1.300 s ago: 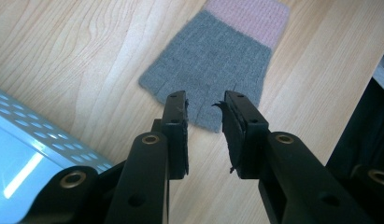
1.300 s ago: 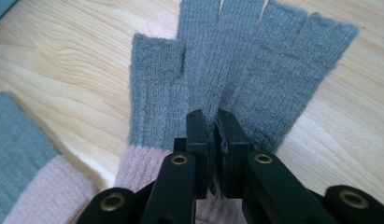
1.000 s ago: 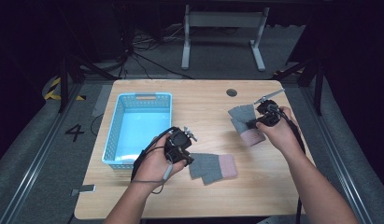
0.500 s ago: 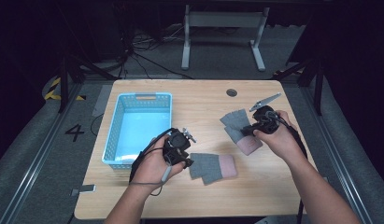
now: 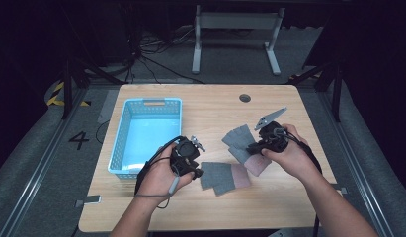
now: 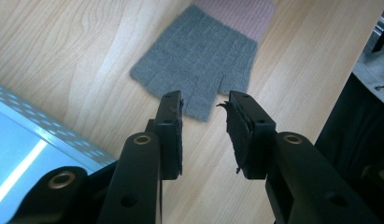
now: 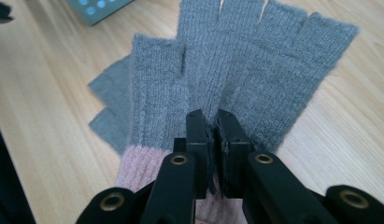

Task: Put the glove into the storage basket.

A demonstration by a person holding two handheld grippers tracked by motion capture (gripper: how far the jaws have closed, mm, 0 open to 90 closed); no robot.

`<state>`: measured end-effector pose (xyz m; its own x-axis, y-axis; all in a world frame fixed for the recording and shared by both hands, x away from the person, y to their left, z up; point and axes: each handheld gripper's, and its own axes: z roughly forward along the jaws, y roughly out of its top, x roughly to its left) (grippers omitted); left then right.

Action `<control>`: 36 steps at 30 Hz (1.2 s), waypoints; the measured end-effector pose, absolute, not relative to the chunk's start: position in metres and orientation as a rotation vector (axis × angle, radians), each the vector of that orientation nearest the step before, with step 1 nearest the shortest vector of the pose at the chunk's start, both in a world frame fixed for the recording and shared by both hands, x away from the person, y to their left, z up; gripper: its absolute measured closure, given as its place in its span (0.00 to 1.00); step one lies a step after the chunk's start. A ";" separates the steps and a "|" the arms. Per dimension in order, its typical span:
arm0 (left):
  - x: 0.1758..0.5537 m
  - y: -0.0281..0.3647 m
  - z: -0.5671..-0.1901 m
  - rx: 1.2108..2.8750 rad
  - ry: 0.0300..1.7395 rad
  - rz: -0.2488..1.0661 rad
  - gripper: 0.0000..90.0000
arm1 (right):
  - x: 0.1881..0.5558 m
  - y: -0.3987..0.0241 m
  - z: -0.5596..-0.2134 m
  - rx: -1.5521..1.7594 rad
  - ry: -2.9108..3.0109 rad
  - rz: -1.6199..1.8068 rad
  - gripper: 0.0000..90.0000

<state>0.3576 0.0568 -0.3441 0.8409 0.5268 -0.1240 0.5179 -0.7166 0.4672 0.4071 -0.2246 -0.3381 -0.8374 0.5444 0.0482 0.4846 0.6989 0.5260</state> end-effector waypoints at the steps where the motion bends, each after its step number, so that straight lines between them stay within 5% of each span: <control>1: 0.358 0.057 -0.344 2.523 0.768 0.024 0.75 | 0.407 -0.225 -0.338 0.849 2.792 0.816 0.95; 36: 0.368 0.049 -0.366 2.521 0.772 -0.083 0.91 | 0.389 -0.177 -0.402 0.488 3.011 0.692 0.94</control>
<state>0.3676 0.0486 -0.3661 0.8374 0.5096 -0.1979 0.5400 -0.7149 0.4442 0.3888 -0.1769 -0.4017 -0.9511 0.3037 0.0560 0.2976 0.8533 0.4282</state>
